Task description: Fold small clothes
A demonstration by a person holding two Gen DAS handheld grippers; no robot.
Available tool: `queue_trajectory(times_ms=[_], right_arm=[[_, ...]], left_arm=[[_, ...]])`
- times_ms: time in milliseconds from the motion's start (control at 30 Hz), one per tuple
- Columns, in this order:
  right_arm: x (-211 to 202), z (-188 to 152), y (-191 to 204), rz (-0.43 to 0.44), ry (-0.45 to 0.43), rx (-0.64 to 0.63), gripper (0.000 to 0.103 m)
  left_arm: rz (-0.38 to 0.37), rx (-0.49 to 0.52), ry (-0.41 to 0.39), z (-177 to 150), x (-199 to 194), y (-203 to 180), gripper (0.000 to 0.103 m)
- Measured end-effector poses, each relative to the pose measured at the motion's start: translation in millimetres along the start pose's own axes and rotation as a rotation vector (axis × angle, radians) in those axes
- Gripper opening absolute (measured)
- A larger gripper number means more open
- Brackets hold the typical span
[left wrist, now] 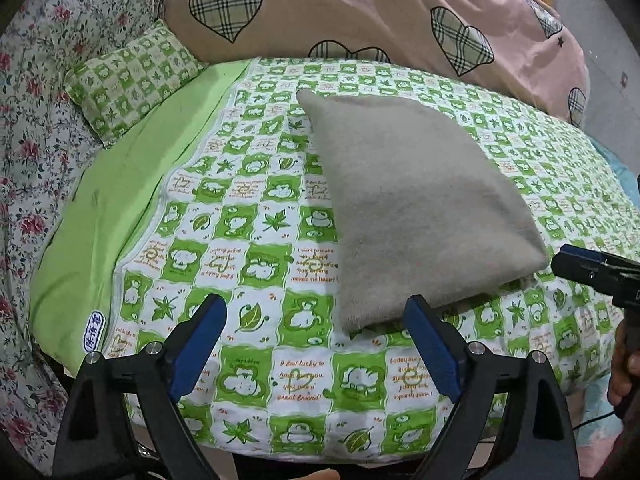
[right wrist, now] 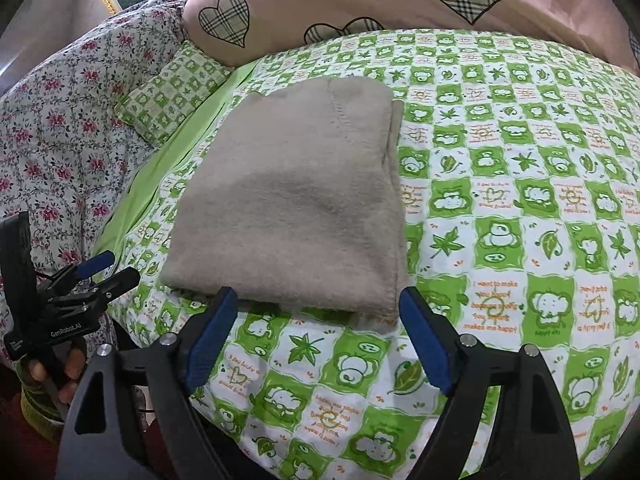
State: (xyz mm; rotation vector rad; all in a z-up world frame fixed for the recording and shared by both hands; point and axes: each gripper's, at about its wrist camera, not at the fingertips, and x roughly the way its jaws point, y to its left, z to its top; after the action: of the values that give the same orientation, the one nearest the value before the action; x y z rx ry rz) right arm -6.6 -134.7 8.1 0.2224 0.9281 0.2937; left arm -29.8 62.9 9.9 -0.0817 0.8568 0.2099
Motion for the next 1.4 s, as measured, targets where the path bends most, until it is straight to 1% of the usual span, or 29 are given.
queue_trajectory(times_ms=[133,333,467,667,800,1067,1400], right_arm=[[6,1,3,0.012,0.007,0.004,0.084],[10,4,6,0.000,0.019,-0.023,0.085],[11,8,4,-0.009,0.014,-0.030,0.086],[14,18,2,-0.008,0.019,-0.027,0.086],[15,24,6,-0.003,0.017,-0.042,0.087],[22,40,10,0.007,0.016,-0.056,0.088],[31,56,10,0.015,0.019,-0.060,0.090]], left_arm=[[0.010,0.008,-0.006,4,3,-5,0.092],[0.044,0.018,0.020,12,13,-11,0.092],[0.046,0.016,0.038,18,19,-12,0.092],[0.069,0.013,0.044,27,22,-15,0.092],[0.050,0.006,0.044,33,22,-17,0.092],[0.046,-0.008,0.054,38,26,-16,0.092],[0.037,0.006,0.052,45,28,-20,0.092]])
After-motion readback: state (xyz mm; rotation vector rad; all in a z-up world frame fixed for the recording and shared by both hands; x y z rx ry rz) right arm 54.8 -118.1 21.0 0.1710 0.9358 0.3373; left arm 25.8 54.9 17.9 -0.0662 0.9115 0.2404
